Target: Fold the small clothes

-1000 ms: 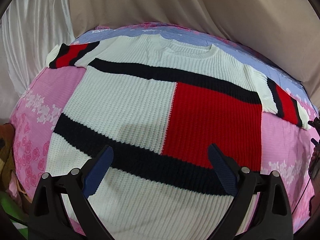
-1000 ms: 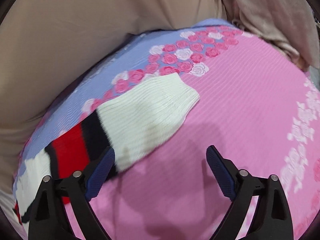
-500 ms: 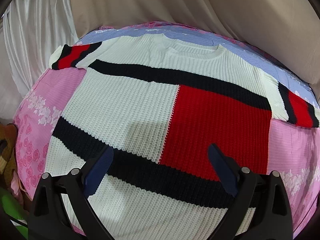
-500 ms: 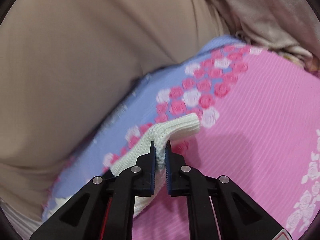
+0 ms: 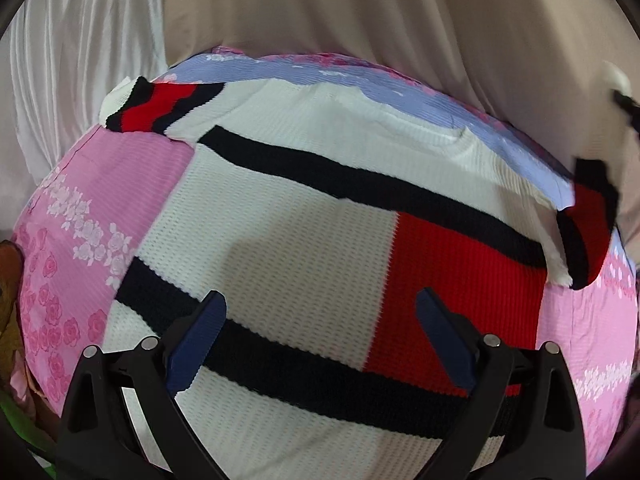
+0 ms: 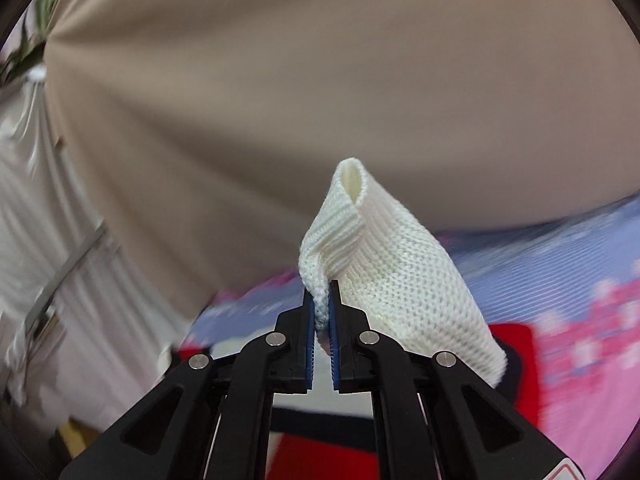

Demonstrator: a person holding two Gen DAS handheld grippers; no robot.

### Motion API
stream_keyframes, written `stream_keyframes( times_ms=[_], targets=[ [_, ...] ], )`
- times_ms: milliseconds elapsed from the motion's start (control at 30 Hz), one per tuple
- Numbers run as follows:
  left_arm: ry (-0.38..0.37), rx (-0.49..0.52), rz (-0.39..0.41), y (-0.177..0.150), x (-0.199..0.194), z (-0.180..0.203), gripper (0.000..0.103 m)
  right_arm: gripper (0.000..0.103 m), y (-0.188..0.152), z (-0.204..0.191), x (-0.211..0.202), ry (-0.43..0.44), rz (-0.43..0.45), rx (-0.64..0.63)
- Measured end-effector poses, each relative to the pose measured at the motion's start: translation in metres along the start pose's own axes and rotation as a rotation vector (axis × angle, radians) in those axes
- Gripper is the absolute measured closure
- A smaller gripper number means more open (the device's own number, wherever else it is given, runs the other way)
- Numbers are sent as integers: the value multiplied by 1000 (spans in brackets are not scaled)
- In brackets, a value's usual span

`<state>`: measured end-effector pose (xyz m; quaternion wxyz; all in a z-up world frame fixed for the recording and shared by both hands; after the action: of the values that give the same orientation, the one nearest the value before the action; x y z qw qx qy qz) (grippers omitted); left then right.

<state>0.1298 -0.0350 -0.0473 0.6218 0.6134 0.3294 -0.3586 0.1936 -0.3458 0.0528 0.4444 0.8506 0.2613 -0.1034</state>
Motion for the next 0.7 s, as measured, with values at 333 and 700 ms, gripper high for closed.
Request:
stream_keyframes(
  times_ms=[333,700],
  targets=[
    [-130,-30,-51,73,49,-33,8,58,-133,-19,26,-257,-169,-38],
    [-261,-60,-174,109,151,78,64,48,-168,75,-80,-589,-171,154]
  ],
)
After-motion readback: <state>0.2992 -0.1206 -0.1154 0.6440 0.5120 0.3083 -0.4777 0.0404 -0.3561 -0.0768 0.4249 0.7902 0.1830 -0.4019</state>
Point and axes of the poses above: each gripper's, at about its wrist camera, not at the fingertips, and x roughly the way its jaws point, z to its right, y to its top, the point moved 2 cm from there along x, roughly the way its jaws point, and after that the axes turned 5 degrees about y, right-handed, at the moved point
